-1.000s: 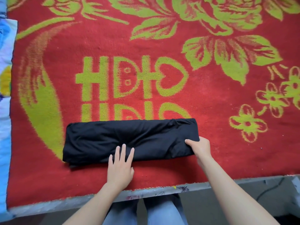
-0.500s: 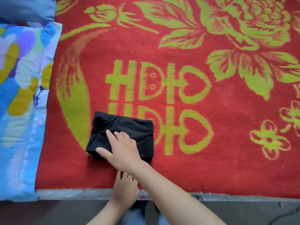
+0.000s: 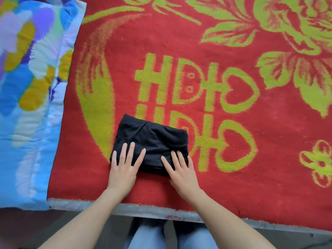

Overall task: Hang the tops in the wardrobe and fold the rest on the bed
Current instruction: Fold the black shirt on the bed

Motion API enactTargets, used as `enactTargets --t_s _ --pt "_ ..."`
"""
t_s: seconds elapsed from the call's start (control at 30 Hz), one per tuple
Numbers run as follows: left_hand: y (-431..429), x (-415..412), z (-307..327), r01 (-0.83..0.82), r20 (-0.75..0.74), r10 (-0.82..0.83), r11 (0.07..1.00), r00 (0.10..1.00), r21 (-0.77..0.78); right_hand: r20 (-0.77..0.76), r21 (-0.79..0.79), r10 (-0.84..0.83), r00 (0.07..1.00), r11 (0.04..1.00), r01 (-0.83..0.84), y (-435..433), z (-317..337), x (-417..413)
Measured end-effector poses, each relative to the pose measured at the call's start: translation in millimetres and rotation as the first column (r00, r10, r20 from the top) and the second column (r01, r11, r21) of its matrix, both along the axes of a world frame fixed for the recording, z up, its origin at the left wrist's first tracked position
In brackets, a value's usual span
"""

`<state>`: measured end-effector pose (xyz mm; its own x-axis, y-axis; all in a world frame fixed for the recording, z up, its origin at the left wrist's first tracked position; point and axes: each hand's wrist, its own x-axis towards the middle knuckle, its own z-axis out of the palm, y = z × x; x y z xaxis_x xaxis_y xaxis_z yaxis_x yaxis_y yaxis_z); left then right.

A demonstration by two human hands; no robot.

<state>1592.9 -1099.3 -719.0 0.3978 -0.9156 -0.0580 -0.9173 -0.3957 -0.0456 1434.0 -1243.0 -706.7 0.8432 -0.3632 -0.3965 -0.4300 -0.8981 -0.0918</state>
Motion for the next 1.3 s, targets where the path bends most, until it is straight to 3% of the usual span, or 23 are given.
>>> enactTargets --t_s 0.1,0.2,0.33,0.43,0.53,0.63,0.77,0.93,1.03,1.13,1.17,1.2,1.27,1.3 --pt "-4 17 -13 0.065 -0.048 -0.06 0.994 0.997 0.094 0.071 -0.055 0.075 0.995 0.996 -0.071 -13 -11 2" --pt "-6 22 -15 0.09 -0.018 -0.089 0.991 0.996 0.103 0.299 -0.183 0.18 0.937 0.975 -0.129 -25 -16 3" --pt "-27 27 -10 0.044 0.017 -0.042 0.991 0.999 -0.126 0.427 -0.267 0.222 0.876 0.957 -0.112 -43 7 13" --pt "-42 30 8 0.03 -0.041 -0.04 0.975 0.998 -0.219 0.46 -0.311 0.228 0.858 0.947 -0.085 -55 28 11" --pt "-36 29 45 0.062 0.019 -0.059 0.957 0.998 -0.282 0.466 -0.315 0.245 0.851 0.944 -0.099 -60 60 10" --pt "-13 20 91 -0.004 0.069 0.024 0.961 0.997 -0.277 0.481 -0.311 0.32 0.817 0.933 -0.182 -56 104 15" --pt "44 -6 159 -0.227 0.13 0.263 0.943 0.956 -0.242 0.469 -0.332 0.529 0.707 0.848 -0.413 -34 168 41" --pt "123 -54 234 -0.53 0.236 0.572 0.819 0.786 -0.221 0.444 -0.362 0.773 0.452 0.617 -0.699 23 236 87" --pt "175 -107 284 -0.709 0.274 0.763 0.645 0.585 -0.284 0.449 -0.387 0.857 0.252 0.44 -0.81 80 279 90" --pt "222 -164 317 -0.821 0.302 0.866 0.483 0.398 -0.303 0.455 -0.413 0.888 0.062 0.272 -0.869 139 300 78" --pt "226 -170 317 -0.836 0.28 0.875 0.469 0.395 -0.286 0.472 -0.424 0.881 0.042 0.269 -0.865 144 303 76" --pt "257 -211 333 -0.879 0.33 0.904 0.374 0.273 -0.296 0.503 -0.441 0.861 -0.077 0.179 -0.88 186 322 59" --pt "274 -232 342 -0.892 0.326 0.916 0.335 0.233 -0.304 0.542 -0.497 0.824 -0.168 0.153 -0.854 210 329 52" --pt "296 -261 352 -0.919 0.33 0.93 0.265 0.163 -0.292 0.554 -0.506 0.792 -0.257 0.074 -0.86 242 344 37"
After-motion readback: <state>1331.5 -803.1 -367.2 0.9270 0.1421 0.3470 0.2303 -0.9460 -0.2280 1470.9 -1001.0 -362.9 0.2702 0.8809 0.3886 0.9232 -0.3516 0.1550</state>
